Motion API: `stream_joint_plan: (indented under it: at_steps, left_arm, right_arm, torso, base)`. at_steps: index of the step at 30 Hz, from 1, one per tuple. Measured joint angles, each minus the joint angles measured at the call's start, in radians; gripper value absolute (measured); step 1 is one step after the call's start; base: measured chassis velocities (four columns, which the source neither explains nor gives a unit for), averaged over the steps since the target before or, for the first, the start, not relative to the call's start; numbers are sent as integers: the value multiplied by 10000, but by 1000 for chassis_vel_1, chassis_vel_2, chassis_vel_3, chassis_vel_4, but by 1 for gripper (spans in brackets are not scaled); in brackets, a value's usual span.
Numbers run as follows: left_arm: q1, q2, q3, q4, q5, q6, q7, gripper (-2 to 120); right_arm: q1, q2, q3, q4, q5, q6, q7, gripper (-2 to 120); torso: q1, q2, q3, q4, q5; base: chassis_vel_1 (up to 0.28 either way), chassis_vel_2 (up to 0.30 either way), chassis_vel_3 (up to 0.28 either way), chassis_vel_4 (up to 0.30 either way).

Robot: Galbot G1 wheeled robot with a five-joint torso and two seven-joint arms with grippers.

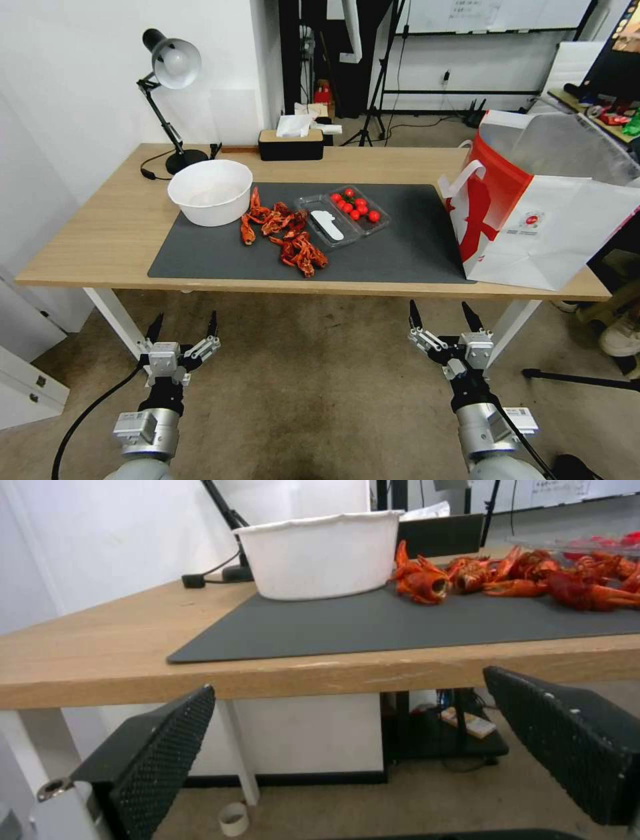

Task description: Pick up the trash from the table and place it into the takeout bag.

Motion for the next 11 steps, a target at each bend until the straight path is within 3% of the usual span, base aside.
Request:
stream_joint_plan:
  at_steps: [11]
  left_arm:
    - [0, 0, 0, 0, -1, -2, 0, 100]
  right_arm:
    - [0, 0, 0, 0, 3, 0, 0, 100]
  torso:
    - [0, 0, 0, 0, 0]
  base:
    - [0, 0, 0, 0]
